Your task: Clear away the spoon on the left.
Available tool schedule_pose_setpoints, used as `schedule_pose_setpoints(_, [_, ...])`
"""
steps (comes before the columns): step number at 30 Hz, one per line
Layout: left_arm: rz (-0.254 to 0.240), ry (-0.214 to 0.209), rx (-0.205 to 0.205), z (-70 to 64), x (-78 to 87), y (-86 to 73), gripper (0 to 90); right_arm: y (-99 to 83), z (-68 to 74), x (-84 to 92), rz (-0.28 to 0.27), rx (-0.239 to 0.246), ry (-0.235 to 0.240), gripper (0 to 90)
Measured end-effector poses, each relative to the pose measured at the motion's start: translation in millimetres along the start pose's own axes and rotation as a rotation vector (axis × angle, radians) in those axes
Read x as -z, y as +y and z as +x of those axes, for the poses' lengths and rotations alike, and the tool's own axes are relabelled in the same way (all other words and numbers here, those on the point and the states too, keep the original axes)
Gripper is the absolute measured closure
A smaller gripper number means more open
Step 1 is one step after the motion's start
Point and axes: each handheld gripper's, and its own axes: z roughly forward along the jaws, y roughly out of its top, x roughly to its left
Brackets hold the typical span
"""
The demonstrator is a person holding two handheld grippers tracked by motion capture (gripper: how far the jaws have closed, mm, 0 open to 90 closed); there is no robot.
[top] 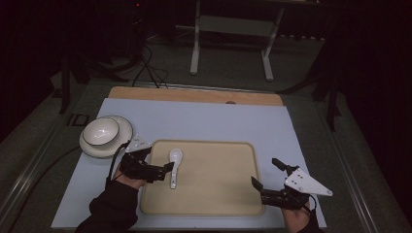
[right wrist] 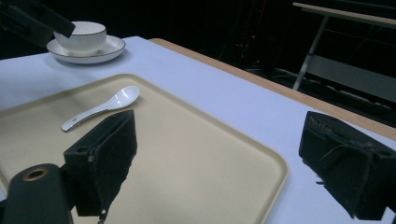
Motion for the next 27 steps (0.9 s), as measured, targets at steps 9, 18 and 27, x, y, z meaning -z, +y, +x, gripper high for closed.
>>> schedule_pose_setpoints(9, [-0.004, 0.049, 0.01, 15.5, 10.2, -5.6, 1.5, -0.1, 1.4, 0.9, 0.004, 0.007, -0.003, 11.3])
schedule_pose_setpoints(18, [-0.007, 0.097, 0.014, 29.1, 27.7, -13.8, 1.5, -0.4, 1.4, 0.2, 0.008, 0.009, -0.001, 11.3])
schedule_pose_setpoints(27, [-0.012, 0.148, 0.034, 43.0, 40.7, -27.2, 1.5, -0.2, 2.4, -0.2, 0.011, 0.011, -0.003, 11.3])
